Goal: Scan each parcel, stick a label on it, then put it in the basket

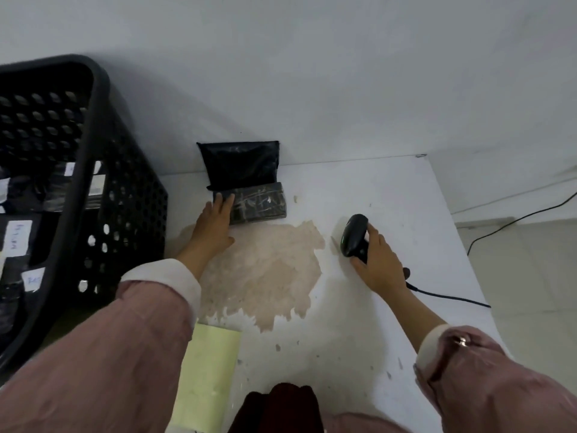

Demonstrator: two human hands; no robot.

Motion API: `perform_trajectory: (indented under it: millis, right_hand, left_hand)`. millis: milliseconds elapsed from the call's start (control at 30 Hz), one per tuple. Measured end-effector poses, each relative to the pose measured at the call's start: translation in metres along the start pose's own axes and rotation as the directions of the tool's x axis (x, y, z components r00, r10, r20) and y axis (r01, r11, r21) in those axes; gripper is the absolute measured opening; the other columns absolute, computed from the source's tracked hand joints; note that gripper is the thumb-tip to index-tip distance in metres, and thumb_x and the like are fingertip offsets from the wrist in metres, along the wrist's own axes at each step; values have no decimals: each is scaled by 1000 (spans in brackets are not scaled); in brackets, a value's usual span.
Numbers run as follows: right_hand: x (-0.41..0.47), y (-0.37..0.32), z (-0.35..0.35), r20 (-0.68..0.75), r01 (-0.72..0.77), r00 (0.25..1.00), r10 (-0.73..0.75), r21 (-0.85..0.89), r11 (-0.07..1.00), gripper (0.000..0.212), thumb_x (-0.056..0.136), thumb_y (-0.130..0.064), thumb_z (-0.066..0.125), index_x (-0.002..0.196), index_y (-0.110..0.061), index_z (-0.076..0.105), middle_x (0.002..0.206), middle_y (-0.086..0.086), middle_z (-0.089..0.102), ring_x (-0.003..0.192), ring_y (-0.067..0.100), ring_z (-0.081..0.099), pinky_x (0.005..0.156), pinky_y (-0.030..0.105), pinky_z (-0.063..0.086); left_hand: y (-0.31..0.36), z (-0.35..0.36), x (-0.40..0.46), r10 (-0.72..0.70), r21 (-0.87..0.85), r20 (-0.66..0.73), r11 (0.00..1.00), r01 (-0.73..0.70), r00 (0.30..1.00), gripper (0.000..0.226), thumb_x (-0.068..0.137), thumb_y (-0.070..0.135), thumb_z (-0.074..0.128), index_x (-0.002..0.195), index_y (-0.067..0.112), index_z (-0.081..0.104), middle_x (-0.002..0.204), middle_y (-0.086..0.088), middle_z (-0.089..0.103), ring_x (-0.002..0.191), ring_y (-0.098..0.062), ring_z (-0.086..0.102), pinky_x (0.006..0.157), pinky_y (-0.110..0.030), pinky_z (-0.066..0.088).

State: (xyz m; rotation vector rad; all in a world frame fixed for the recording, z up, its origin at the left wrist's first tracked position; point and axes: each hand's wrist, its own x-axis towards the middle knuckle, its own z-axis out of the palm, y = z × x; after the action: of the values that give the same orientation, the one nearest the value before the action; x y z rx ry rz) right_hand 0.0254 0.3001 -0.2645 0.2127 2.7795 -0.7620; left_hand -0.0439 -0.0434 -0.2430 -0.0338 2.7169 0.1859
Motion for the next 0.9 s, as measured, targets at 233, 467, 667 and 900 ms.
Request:
perform_trajectory:
  millis: [233, 467, 667, 900]
  right_hand:
    - [1, 6, 4, 76, 3, 997, -13, 133, 991, 72, 87, -25, 62, 148, -18, 24, 133, 3, 52, 113, 25, 57, 89, 40, 49]
    - [-3, 7, 11, 92, 13, 995, -23, 110, 994, 70, 87, -27, 63, 146, -17, 27, 128, 5, 55, 109, 28, 58, 90, 45, 49]
    - [-14, 10, 11, 119, 22, 992, -36, 114, 993, 66, 88, -26, 62, 144, -17, 30, 126, 4, 54, 106, 29, 58, 88, 43, 48]
    - [-18, -2, -5, 121, 9, 992, -21, 99, 995, 18, 89, -28, 58, 94, -13, 50, 93, 5, 49, 78, 22, 52, 64, 28, 39]
  left_hand:
    - [-3, 4, 18, 10, 110, -48, 994, -5, 999, 111, 72, 32, 79, 152, 17, 4, 157, -16, 3, 144, -42, 5, 119, -47, 12]
    - [-8, 10, 1, 142, -25, -161, 989, -148, 977, 84, 64, 14, 83, 133, 13, 35, 125, -14, 29, 111, -34, 41, 86, -44, 48]
    - [6, 10, -10, 50, -331, -101, 940, -81, 994, 61, 74, 36, 75, 120, 12, 41, 116, -9, 38, 101, -24, 46, 86, -36, 45]
    - [29, -6, -35, -142, -808, -122, 588, -15, 982, 20, 97, 32, 48, 100, 13, 51, 94, -7, 62, 84, -24, 62, 70, -34, 54]
